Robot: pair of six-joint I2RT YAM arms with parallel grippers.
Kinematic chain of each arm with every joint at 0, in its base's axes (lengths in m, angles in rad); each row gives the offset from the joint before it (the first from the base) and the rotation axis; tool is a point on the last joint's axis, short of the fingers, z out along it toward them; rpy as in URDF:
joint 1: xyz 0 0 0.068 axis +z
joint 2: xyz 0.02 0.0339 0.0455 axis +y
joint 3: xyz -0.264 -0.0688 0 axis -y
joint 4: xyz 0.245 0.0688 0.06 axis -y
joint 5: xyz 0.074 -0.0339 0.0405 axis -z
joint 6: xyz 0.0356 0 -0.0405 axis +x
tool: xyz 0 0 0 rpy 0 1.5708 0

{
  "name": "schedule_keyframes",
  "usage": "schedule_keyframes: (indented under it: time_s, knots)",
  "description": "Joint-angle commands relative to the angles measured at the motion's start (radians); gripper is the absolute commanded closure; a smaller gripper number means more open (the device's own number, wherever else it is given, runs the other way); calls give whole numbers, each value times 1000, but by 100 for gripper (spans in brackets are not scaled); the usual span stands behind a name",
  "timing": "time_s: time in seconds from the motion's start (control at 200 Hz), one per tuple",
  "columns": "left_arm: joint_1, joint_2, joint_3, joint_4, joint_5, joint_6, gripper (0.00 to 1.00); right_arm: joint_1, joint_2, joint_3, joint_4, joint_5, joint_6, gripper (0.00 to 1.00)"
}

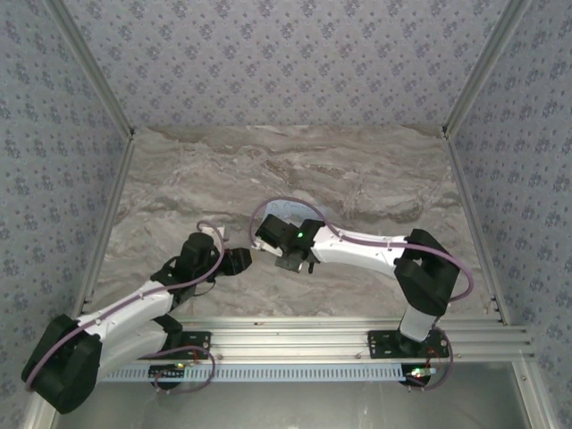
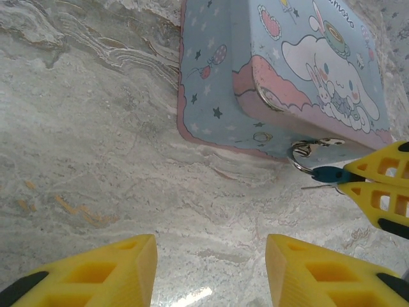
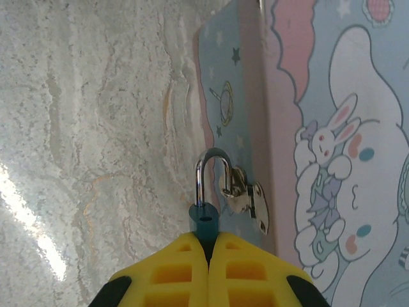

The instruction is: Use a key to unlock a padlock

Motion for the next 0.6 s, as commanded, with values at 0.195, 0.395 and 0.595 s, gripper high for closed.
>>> schedule_keyframes:
  time_s: [0.195,0.395,0.595]
  knots:
    - [16,-57,-16,-60,-2,-6,51,6,22,86,61,89,-55,100]
    - [30,-68,-16,-71,-3,-7,50,-6,-1,87,90,59,-12,100]
    - [59,-115,20,-205,-57,-3,50,38,-17,115,119,-29,67,100]
